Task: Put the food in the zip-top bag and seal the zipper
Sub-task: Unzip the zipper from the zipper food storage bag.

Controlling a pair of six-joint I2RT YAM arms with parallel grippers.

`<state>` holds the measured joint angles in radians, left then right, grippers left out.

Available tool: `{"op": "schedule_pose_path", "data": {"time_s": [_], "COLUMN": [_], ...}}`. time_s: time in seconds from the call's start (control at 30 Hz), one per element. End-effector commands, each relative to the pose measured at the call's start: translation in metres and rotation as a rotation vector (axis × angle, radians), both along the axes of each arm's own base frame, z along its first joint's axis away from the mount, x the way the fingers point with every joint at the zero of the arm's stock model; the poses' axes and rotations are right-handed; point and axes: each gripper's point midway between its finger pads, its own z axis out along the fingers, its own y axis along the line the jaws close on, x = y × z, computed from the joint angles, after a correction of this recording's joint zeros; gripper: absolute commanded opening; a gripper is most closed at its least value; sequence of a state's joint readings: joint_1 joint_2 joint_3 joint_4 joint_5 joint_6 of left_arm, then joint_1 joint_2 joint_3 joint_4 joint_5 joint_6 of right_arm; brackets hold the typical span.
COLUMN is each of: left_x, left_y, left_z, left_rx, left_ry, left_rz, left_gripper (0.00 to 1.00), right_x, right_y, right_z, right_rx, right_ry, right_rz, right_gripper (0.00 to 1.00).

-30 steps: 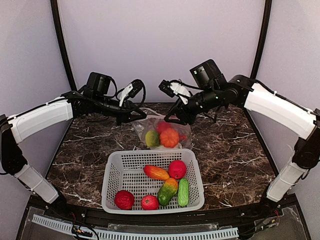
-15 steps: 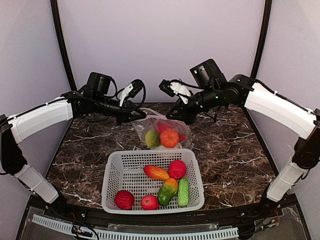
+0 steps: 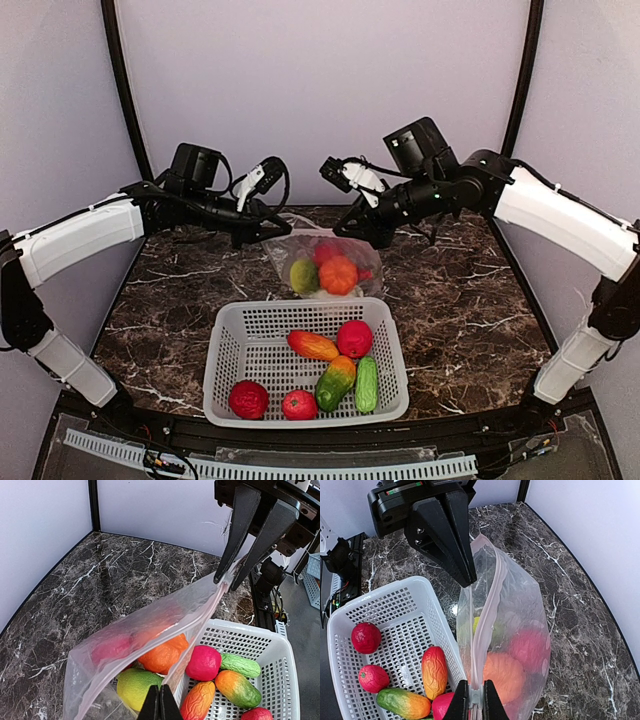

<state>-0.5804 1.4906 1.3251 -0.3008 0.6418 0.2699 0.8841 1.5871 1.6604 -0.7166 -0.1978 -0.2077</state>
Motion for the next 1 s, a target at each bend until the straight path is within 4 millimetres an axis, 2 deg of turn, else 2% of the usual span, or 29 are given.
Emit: {"op": "schedule_pose_path", "data": {"time_s": [0.0, 0.33, 0.4, 0.5, 0.57, 0.77, 0.97], "left_x": [0.018, 0.017, 0.015, 0.009, 0.005, -0.001, -0.001], "left_y": [0.028, 0.027, 0.026, 0.023, 0.020, 0.016, 0.015], "left_z": [0.002, 0.001, 0.003, 0.005, 0.007, 0.008, 0.008], "left_rx": [0.060, 0.044, 0.038, 0.012, -0.007, -0.026, -0.032], "left_ry": [-0.030, -0.010, -0.013, -0.006, 0.006, 0.020, 0.027], "left_rz": [0.118, 0.100, 0.089, 0.057, 0.029, -0.002, -0.005], "left_gripper": [0.01, 0.01, 0.01, 0.01, 0.01, 0.01, 0.01], "right_x": [-0.008, -0.008, -0.012, -0.016, -0.017, -0.015, -0.016], "right_y": [-0.018, -0.016, -0.014, -0.013, -0.014, -0.016, -0.006], "right_z": [0.011, 0.010, 0.014, 0.023, 0.025, 0.019, 0.017], "right_rx": [-0.006, -0.002, 0.017, 0.058, 0.074, 0.075, 0.088], "right_ry": [-0.010, -0.003, 0.004, 0.005, 0.005, 0.023, 0.047], "right_rz": [-0.033, -0.023, -0.011, 0.001, 0.001, -0.011, 0.016], "right_gripper": [0.00, 0.01, 0.12, 0.38, 0.46, 0.46, 0.47]}}
